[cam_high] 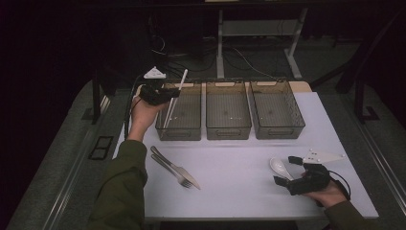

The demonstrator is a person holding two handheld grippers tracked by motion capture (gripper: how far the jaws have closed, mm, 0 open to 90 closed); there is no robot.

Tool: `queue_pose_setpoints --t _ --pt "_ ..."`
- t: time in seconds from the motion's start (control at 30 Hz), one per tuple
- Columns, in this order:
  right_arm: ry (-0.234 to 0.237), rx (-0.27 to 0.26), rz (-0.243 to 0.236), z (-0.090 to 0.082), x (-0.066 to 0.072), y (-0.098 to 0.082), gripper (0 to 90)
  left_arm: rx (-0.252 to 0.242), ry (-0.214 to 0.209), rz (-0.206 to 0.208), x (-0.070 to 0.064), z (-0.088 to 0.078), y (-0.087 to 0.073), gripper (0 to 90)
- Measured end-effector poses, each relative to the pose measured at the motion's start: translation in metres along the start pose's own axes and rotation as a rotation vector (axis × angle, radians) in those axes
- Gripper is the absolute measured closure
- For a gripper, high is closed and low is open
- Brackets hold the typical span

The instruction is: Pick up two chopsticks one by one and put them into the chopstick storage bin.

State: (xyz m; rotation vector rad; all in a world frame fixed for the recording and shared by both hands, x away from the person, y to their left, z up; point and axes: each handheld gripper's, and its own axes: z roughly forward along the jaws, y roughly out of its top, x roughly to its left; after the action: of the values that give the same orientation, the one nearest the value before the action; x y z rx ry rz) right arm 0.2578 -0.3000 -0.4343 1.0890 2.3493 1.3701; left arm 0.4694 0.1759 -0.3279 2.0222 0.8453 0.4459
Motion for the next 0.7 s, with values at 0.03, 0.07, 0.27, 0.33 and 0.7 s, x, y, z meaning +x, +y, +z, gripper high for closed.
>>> queue_pose_setpoints --t 0.03,0.07,0.27,0.33,0.7 --pt "0.000 0.000 0.000 0.000 0.000 0.000 0.7 0.010 0.001 0.003 0.001 0.001 -0.002 84.3" --pt "0.001 0.000 -0.001 0.000 0.000 0.000 0.7 0.012 -0.002 -0.008 0.002 0.002 -0.003 84.3" --pt "0.000 0.001 -0.001 0.000 0.000 0.000 0.7 0.028 -0.002 -0.035 0.007 0.006 -0.010 84.2" --pt "0.000 0.000 -0.001 0.000 0.000 0.000 0.7 0.020 -0.005 -0.046 0.006 0.008 -0.012 84.2" --pt "0.002 0.001 -0.002 0.000 0.000 0.000 0.7 0.089 0.021 -0.073 0.003 0.037 -0.014 83.6"
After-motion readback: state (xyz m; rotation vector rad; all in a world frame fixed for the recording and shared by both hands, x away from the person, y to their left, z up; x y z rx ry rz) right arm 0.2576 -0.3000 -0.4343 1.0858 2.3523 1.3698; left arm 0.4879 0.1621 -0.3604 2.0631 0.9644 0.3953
